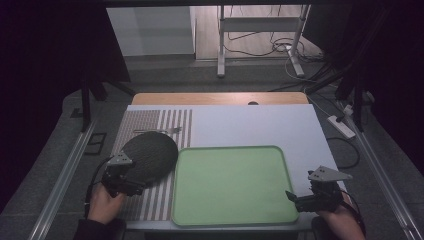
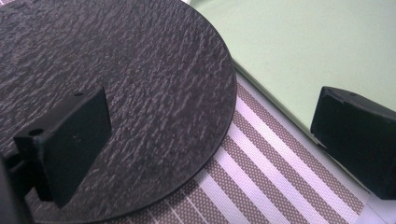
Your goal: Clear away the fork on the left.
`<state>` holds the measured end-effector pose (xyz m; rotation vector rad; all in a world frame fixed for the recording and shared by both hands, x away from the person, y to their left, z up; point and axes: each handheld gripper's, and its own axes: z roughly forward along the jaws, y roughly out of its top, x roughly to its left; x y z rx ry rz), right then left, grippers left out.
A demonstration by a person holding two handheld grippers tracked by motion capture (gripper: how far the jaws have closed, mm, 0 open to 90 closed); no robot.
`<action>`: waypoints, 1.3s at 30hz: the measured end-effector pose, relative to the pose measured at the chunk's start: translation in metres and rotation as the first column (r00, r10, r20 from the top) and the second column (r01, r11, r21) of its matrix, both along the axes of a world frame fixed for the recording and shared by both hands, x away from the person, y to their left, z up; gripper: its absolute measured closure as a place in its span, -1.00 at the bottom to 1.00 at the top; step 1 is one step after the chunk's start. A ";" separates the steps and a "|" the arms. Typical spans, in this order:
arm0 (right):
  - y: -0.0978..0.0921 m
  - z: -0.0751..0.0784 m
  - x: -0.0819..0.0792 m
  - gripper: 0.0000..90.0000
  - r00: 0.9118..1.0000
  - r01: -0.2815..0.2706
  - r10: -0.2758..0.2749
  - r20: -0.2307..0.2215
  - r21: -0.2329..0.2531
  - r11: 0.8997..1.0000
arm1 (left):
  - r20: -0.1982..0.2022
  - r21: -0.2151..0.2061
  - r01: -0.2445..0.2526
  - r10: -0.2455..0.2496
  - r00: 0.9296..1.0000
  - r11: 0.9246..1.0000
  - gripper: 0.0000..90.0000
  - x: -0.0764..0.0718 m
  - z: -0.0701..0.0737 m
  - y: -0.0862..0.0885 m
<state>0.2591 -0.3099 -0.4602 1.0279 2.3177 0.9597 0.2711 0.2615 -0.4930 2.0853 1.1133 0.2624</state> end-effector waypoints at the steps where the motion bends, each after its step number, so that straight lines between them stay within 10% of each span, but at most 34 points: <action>1: 0.000 0.000 0.000 -1.00 1.000 0.002 -0.002 0.001 0.002 1.000 | -0.002 -0.003 -0.001 0.001 1.000 1.000 -1.00 0.002 -0.001 0.000; 39: 0.000 -0.001 0.001 -1.00 1.000 0.009 -0.009 -0.009 0.000 1.000 | -0.070 0.089 -0.069 0.075 0.995 0.994 -1.00 0.103 -0.009 -0.009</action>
